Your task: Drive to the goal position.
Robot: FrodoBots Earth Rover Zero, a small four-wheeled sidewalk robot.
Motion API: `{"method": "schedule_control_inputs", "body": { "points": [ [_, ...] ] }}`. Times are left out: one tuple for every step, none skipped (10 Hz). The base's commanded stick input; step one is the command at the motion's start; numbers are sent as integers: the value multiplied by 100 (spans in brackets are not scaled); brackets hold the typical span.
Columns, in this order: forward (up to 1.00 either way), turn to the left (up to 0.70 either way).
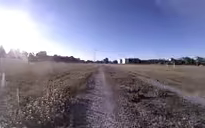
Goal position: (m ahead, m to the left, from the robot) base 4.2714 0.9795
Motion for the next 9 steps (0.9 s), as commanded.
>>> {"method": "schedule_control_inputs", "body": {
  "points": [
    [50,0],
    [50,0],
    [50,0],
    [50,0],
    [50,0],
    [50,0],
    [50,0],
    [50,0],
    [50,0]
  ]
}}
